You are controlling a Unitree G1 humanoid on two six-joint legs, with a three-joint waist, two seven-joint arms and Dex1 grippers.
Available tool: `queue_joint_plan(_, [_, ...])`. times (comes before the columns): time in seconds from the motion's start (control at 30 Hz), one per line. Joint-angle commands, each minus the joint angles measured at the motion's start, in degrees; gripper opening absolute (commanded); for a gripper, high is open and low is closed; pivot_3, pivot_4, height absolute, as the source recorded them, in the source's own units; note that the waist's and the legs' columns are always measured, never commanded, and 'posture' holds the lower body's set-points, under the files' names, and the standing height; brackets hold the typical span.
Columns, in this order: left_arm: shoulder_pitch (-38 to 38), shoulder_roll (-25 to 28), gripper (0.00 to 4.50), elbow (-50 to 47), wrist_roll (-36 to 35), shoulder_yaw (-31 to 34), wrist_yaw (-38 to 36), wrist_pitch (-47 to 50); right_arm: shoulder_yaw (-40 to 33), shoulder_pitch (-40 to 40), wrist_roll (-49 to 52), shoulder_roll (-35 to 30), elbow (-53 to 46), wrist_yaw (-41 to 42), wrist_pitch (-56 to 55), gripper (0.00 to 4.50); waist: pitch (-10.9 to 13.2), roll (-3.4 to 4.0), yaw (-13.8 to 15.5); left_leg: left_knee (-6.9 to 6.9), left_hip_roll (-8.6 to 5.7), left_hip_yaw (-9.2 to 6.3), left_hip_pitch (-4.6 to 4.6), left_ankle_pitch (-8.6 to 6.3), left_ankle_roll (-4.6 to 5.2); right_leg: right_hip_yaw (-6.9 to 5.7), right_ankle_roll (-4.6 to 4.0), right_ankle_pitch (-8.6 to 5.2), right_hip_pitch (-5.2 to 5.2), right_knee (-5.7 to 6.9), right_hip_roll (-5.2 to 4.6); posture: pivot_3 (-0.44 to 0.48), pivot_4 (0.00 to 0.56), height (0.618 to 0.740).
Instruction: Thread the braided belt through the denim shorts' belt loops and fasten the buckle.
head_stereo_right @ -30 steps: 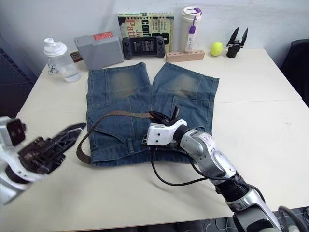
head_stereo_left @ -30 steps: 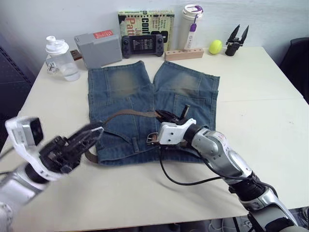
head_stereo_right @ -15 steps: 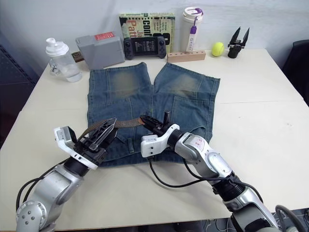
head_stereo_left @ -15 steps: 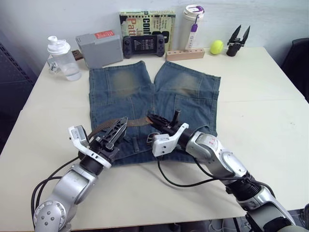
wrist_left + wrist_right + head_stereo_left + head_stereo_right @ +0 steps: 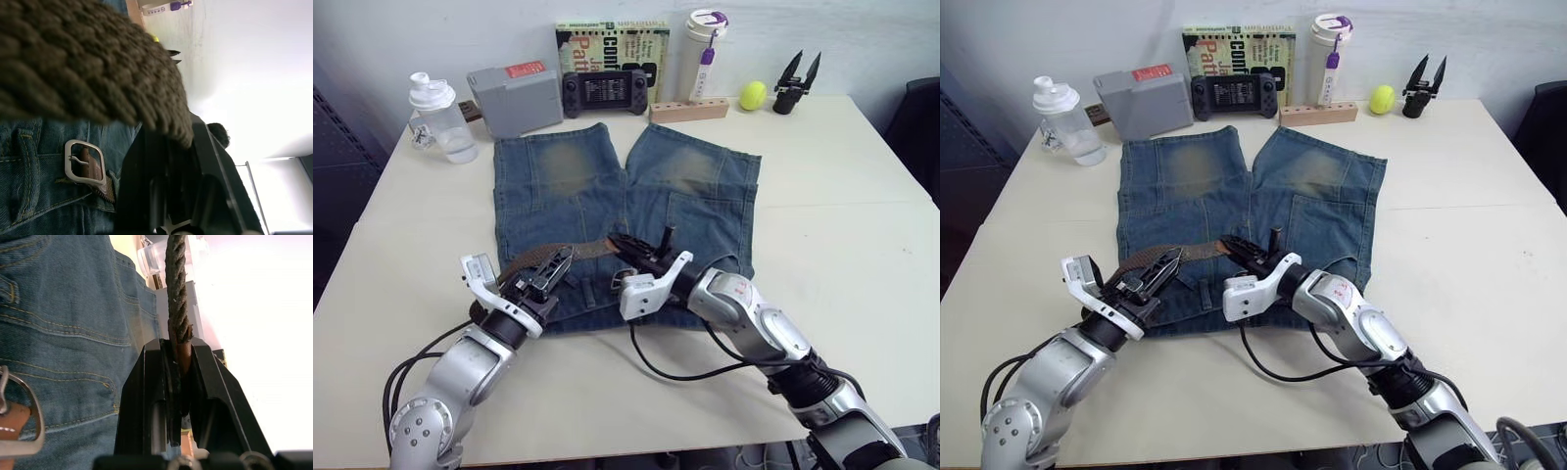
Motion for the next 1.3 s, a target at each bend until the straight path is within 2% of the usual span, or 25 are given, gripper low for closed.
queue_joint_plan(0.03, [-1.06,0.45,0.03,0.28,-1.18,-0.17,-1.01,0.76,-0.64,0.29,0.06,0.64,-1.98,-0.18,-1.0,0.0,0.0,0.0,0.02,0.0,0.0,0.0,0.0,0.0,0.0,0.0,0.0,0.0,0.0,0.0,0.0,0.0,0.15,0.726])
queue_joint_plan(0.23, [-1.48,0.36,0.03,1.97,-1.5,0.44,-2.62,1.77,-1.32,1.84,3.01,1.63,-2.71,2.36,0.88,0.0,0.0,0.0,0.0,-0.03,0.0,0.0,0.0,0.0,-0.01,0.0,0.0,0.0,0.0,-0.03,0.01,0.0,0.15,0.726])
queue_joint_plan(0.37, [-1.11,0.56,0.03,2.75,-0.43,1.67,-4.95,2.27,-3.84,3.03,10.89,3.2,-3.61,6.5,3.58,0.0,0.0,0.0,0.04,-0.03,0.03,0.0,0.0,0.01,-0.02,0.0,0.0,0.0,0.0,-0.04,0.04,0.0,0.15,0.726])
queue_joint_plan(0.4, [-1.01,0.63,0.0,2.9,-0.15,2.18,-5.7,2.3,-4.77,3.13,13.2,3.52,-3.83,7.54,4.25,0.94,0.0,0.0,0.04,-0.03,0.03,-0.01,0.0,0.01,-0.02,-0.01,0.0,0.0,0.0,-0.04,0.04,0.0,0.15,0.726])
queue_joint_plan(0.43, [-0.94,0.67,0.0,3.0,0.0,2.51,-6.16,2.32,-5.36,3.16,14.62,3.7,-3.97,8.21,4.66,1.06,0.01,0.01,0.05,-0.03,0.03,0.0,-0.01,0.01,-0.02,-0.01,0.0,0.0,0.0,-0.04,0.04,0.0,0.15,0.726])
queue_joint_plan(0.57, [0.71,3.4,0.0,2.73,0.47,5.15,-9.24,4.11,-9.57,3.9,28.55,4.66,-6.06,16.98,13.87,2.75,0.01,0.01,0.04,-0.03,0.04,-0.01,-0.01,0.0,-0.02,-0.01,-0.01,0.0,0.0,-0.05,0.05,0.0,0.15,0.726])
queue_joint_plan(0.63, [2.88,6.62,0.0,3.38,0.84,8.33,-12.07,5.84,-13.02,4.81,37.27,2.38,-8.6,23.4,20.23,3.54,0.02,0.03,0.05,-0.03,0.05,-0.01,-0.01,0.0,-0.03,-0.01,-0.01,0.0,0.0,-0.06,0.06,0.0,0.15,0.726])
queue_joint_plan(0.7, [5.94,11.75,0.0,4.49,4.62,11.3,-17.22,9.09,-17.27,5.55,46.72,-0.61,-11.36,29.82,28.72,4.39,0.07,0.09,0.08,-0.07,0.07,-0.02,-0.03,0.0,-0.03,-0.02,-0.02,-0.01,0.0,-0.09,0.07,0.0,0.15,0.726])
queue_joint_plan(0.83, [9.72,17.03,0.0,7.82,9.47,14.93,-23.44,11.7,-23.6,6.28,60.51,-7.05,-14.86,37.81,40.51,4.39,0.34,0.48,0.22,-0.08,0.04,-0.02,-0.04,-0.02,-0.04,0.01,-0.05,-0.02,-0.01,-0.11,0.09,0.0,0.15,0.726])
queue_joint_plan(0.9, [9.68,17.74,0.0,8.89,10.96,15.56,-24.38,12.14,-25.14,6.15,64.62,-9.31,-15.78,39.48,44.87,4.39,0.38,0.54,0.18,-0.1,0.05,-0.03,-0.04,-0.04,-0.06,-0.01,-0.08,-0.04,-0.04,-0.08,0.1,0.0,0.15,0.726])
queue_joint_plan(1.07, [8.55,17.21,0.0,8.03,14.08,13.48,-24.22,13.35,-26.68,5.64,70.0,-10.4,-17.47,38.43,51.04,4.39,0.4,0.56,0.14,-0.13,0.1,-0.01,-0.03,-0.06,-0.12,0.01,-0.13,-0.07,-0.09,-0.02,0.13,0.0,0.15,0.726])
queue_joint_plan(1.3, [9.64,16.32,0.0,8.31,15.91,14.07,-22.91,14.52,-27.04,6.11,72.24,-11.01,-18.88,36.46,53.26,4.39,0.4,0.56,0.18,-0.12,0.09,0.02,-0.03,-0.07,-0.13,0.05,-0.12,-0.06,-0.11,0.0,0.12,0.0,0.15,0.726])
